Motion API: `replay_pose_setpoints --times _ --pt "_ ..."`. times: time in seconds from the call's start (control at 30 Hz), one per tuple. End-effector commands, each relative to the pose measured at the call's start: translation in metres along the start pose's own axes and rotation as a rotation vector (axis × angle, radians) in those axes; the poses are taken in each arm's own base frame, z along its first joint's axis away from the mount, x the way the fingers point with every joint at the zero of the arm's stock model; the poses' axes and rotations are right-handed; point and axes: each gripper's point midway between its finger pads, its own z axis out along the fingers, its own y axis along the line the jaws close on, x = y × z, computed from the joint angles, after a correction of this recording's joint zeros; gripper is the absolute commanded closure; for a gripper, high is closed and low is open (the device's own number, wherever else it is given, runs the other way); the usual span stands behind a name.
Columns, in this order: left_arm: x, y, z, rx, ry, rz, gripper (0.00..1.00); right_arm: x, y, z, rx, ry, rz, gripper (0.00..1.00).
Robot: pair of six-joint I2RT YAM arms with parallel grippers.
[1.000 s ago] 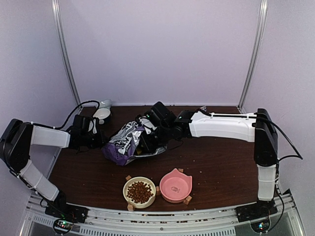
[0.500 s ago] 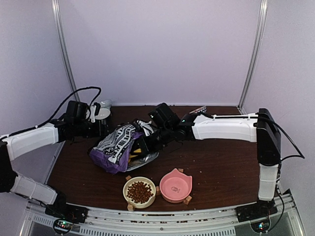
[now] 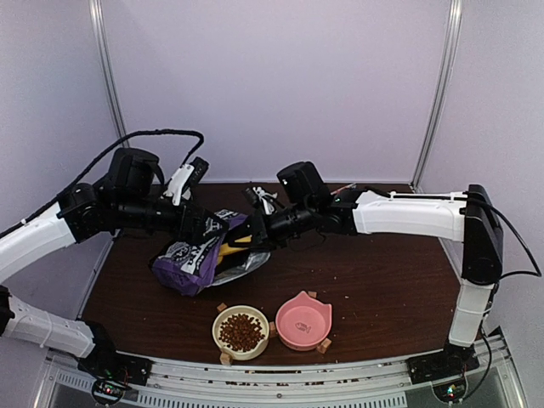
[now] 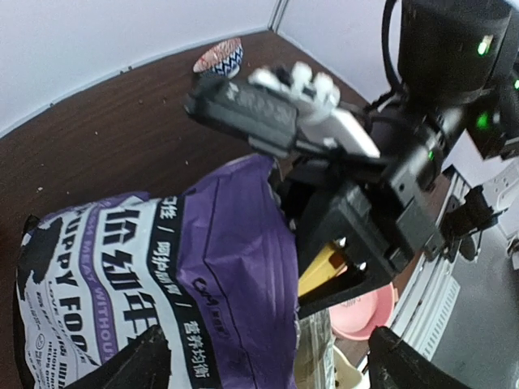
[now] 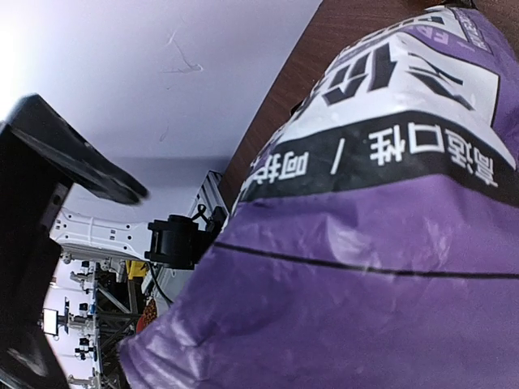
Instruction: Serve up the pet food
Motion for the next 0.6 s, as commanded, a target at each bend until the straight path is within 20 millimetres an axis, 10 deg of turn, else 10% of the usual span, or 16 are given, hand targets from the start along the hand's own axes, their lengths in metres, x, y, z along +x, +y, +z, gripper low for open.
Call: replay_pose_setpoints --times 0.0,0.2,0.57 --pt "0.014 0.007 0.012 -0.117 0.100 0.080 0.12 -0.020 0.040 -0.021 -0.107 -0.074 -0.049 0.86" --pt "0.011 0.023 0.016 -0.248 0.114 0.118 0.19 -0.018 0.039 -0.025 -0.108 -0.083 -0.039 0.86" --pt "0.019 0.028 0.017 -0.273 0.131 0.131 0.74 -0.017 0.039 -0.039 -0.127 -0.113 -0.011 0.86"
